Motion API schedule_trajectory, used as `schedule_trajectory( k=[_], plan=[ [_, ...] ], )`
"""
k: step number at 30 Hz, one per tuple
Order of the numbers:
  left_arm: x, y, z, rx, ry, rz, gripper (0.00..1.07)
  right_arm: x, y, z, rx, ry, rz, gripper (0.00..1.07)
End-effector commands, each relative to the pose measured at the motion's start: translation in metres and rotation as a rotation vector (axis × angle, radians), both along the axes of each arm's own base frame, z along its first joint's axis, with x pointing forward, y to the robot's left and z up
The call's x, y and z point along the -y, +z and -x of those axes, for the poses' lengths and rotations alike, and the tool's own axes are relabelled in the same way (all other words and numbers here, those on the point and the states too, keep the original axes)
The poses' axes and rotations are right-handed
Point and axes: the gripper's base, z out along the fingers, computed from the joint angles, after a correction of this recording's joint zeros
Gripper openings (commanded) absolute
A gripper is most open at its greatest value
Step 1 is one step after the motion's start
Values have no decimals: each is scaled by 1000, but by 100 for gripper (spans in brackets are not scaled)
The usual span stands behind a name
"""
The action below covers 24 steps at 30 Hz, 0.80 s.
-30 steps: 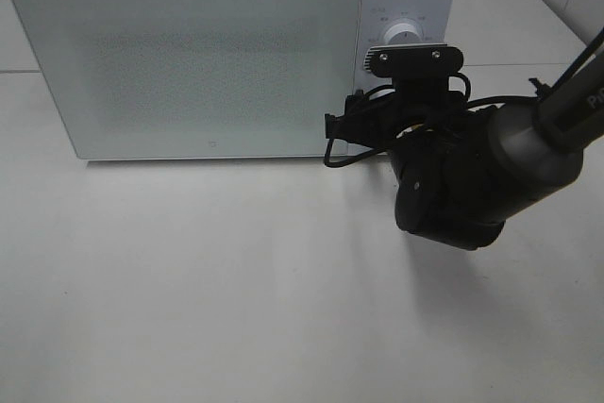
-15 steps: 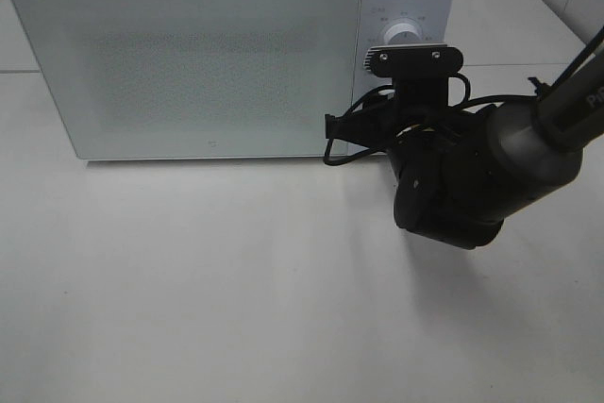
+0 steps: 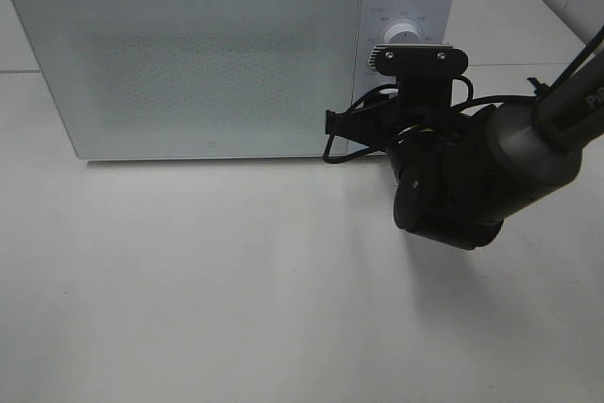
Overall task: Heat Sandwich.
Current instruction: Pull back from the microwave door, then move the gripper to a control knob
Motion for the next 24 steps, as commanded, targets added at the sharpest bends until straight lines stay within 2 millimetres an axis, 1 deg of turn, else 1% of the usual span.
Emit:
schedule_trajectory(
  k=[1, 3, 7, 9, 10, 11, 12, 16, 17, 18, 21, 22, 24],
  plan=[
    [0, 0, 2, 29, -4, 4, 98, -1, 3, -3, 39, -34, -149, 9],
    [0, 0, 2, 29, -4, 4, 98, -1, 3, -3, 41, -42, -183, 9],
    [0, 0, 2, 29, -4, 4, 98, -1, 4, -3, 52, -86, -372, 9],
    [0, 0, 2, 29, -4, 4, 98, -1, 4, -3, 53, -93, -407, 9],
    [0, 0, 2, 29, -4, 4, 98, -1, 4, -3, 55, -113, -490, 9],
    [0, 0, 2, 29, -4, 4, 98, -1, 4, -3, 55, -122, -527, 9],
    [0, 0, 2, 29, -4, 4, 98, -1, 4, -3, 55, -122, -527, 9],
    [0, 0, 2, 29, -4, 4, 98, -2, 4, -3, 59, -153, -691, 9],
    [0, 0, 2, 29, -4, 4, 98, -2, 4, -3, 59, -153, -691, 9],
    [0, 0, 2, 29, -4, 4, 98, -3, 4, -3, 59, -153, -762, 9],
    [0, 0, 2, 29, -4, 4, 98, -4, 6, -4, 65, -143, -852, 9],
    [0, 0, 2, 29, -4, 4, 98, -4, 6, -4, 65, -143, -852, 9],
    [0, 0, 2, 29, -4, 4, 98, -4, 8, -5, 83, -156, -938, 9]
  ],
)
